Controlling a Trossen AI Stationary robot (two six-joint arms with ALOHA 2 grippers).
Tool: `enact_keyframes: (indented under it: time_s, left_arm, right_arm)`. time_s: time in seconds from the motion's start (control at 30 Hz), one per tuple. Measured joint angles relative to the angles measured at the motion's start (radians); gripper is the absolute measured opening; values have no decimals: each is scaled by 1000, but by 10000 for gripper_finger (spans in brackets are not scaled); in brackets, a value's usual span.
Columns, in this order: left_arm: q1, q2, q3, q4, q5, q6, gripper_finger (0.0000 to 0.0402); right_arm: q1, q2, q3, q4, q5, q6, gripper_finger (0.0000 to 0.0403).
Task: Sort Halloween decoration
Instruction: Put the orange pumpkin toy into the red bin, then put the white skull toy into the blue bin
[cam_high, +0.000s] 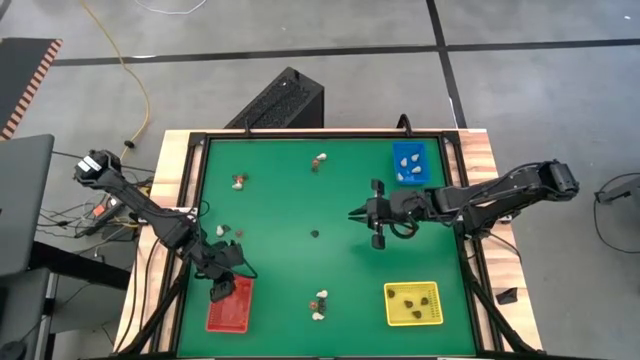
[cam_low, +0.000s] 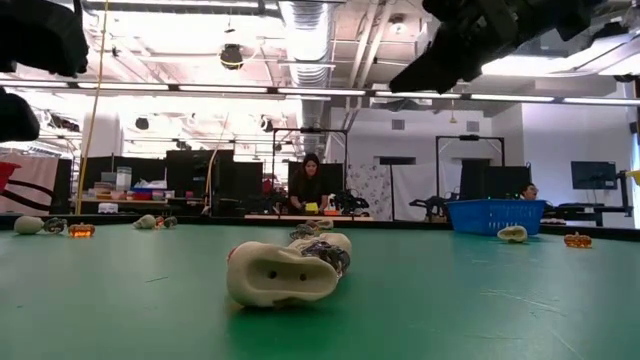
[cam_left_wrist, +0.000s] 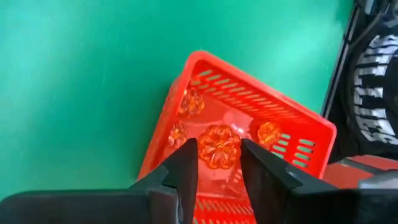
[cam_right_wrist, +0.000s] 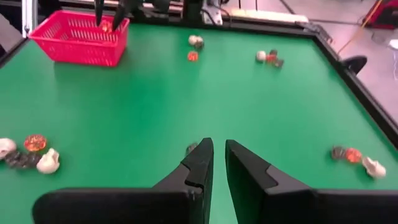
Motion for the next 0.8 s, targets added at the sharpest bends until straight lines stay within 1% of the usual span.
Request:
enact_keyframes:
  time_s: [0.23, 0.37, 0.43, 0.5, 0.6, 0.7, 0.8]
  left_arm:
    - [0, 0, 0, -1, 72, -17, 163]
    - [6, 0, 0, 6, 173, -48, 187]
    - [11, 0, 1, 22, 190, -23, 191]
    - [13, 0, 1, 64, 147, 20, 191]
    - [20, 0, 2, 165, 46, 179, 188]
    - [45, 0, 2, 274, -125, 449, 183]
    - [93, 6, 2, 363, -312, 742, 179]
  right_arm:
    - [-5, 0, 0, 70, 0, -67, 76]
    - [-17, 0, 0, 96, 0, -72, 76]
    - [-26, 0, 0, 90, -2, -61, 76]
    - [-38, 5, 0, 91, -24, -57, 76]
    - [-59, 32, 1, 91, -72, -48, 76]
    - [-78, 77, 16, 56, -92, -30, 76]
    - [-94, 126, 75, -105, -112, -2, 76]
